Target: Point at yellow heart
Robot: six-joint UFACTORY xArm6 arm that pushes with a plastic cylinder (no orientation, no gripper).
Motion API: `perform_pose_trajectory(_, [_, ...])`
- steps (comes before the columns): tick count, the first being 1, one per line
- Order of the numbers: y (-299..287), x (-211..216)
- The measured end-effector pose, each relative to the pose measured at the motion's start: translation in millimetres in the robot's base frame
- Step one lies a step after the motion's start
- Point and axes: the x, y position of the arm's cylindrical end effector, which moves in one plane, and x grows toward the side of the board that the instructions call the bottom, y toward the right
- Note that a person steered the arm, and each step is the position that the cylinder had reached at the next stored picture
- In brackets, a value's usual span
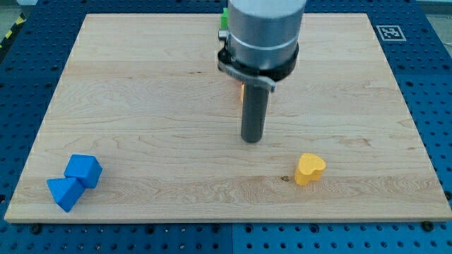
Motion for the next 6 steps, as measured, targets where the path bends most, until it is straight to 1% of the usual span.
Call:
perform_pose_trajectory(1, [5.5, 40.2])
perform_pose_trajectory(2, [27.6, 83.0])
perform_pose_trajectory(3, [70.0, 104.2])
perform_pose_trajectory(4, [111.7, 103.9])
perform_pose_trajectory(5, [113.9, 103.8])
perform_pose_trajectory(6, [99.2, 97.0])
